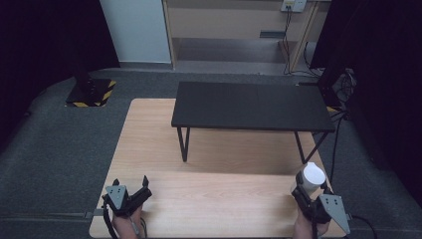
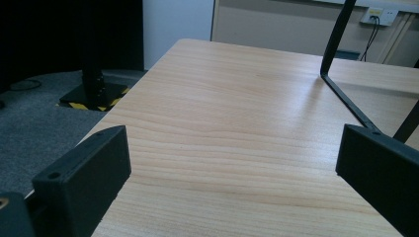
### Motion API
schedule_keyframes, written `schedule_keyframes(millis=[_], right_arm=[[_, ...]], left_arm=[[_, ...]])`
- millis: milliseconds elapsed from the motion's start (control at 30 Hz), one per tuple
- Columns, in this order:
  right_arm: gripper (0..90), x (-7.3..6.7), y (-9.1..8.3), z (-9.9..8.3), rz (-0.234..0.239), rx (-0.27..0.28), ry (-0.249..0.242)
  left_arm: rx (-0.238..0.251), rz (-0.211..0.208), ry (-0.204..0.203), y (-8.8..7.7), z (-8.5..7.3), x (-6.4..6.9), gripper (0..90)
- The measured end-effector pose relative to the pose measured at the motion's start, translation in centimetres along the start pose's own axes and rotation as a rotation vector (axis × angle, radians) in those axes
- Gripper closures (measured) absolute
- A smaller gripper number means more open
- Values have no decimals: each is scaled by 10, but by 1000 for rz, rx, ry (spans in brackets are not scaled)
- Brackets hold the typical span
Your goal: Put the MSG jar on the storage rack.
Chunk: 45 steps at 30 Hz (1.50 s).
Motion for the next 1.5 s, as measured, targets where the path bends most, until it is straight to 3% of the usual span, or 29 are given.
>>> schedule_keyframes(millis=[100, 200, 333, 467, 567, 767, 967, 1067, 1300, 1500], right_arm=[[304, -8, 9, 34, 44, 14, -2], [304, -13, 23, 74, 94, -6, 42], [304, -20, 49, 121, 151, 29, 66], [304, -27, 82, 154, 177, 68, 63], [304, -32, 111, 167, 186, 77, 77], [304, -42, 161, 169, 129, 51, 54], [304, -43, 192, 155, 98, 26, 30], [304, -42, 197, 148, 100, 46, 36], [304, -49, 201, 148, 92, 48, -12], [305, -50, 201, 148, 90, 50, -22]], left_arm=[[1, 0, 3, 0, 0, 0, 0], [0, -1, 5, 0, 0, 1, 0], [-3, -2, 11, 1, 0, 1, 0], [1, -2, 0, 1, 0, 0, 0], [3, -2, -2, 0, 0, 0, 0], [-5, 1, 14, 1, 0, 1, 0], [-9, 1, 25, 1, 0, 2, 0], [-15, -1, 44, 2, 0, 4, 0], [-15, -1, 41, 2, 0, 4, 0], [-11, -2, 34, 2, 0, 3, 0]])
Point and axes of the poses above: each handheld gripper's, and its own axes: y roughly forward along the jaws, z roughly out of its top, x roughly to its right, the point moved 10 cm from there along y, roughly forward along the jaws, and after that the axes turned 9 degrees about -z, right-handed, at the moved point
